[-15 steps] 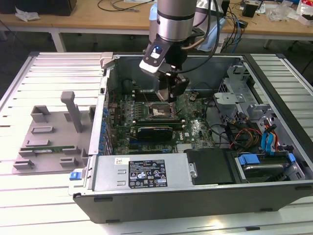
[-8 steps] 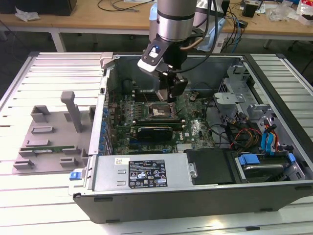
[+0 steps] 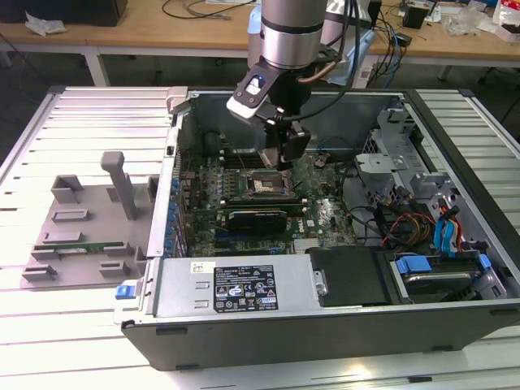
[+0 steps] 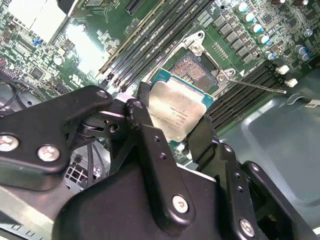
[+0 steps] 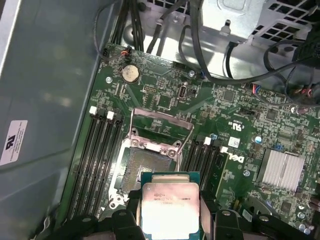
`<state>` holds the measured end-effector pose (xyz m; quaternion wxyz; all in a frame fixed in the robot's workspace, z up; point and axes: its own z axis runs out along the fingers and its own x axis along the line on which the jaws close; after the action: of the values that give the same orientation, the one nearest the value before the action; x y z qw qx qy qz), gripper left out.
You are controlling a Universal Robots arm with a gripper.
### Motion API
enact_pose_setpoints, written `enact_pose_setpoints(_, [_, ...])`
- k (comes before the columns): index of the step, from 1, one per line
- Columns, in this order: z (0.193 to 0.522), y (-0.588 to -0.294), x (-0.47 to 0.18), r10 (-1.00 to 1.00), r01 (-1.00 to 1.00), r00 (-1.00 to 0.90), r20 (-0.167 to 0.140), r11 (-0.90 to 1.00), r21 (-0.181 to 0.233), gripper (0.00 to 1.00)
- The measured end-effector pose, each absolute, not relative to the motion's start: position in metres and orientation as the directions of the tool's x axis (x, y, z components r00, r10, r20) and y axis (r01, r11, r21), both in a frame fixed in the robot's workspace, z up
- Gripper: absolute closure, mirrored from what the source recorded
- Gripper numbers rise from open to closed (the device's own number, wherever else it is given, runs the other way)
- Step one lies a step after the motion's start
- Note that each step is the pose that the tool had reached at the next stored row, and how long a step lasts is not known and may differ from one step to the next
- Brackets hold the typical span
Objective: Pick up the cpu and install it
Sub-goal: 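Place the cpu into insertion slot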
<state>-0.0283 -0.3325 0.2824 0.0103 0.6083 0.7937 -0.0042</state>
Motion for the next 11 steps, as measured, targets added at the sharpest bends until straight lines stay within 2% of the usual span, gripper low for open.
enact_pose_setpoints(11, [0.2825,-0.3325,-0.0283,0.983,0.984,-0.181,-0.021,0.181,0.006,0.45])
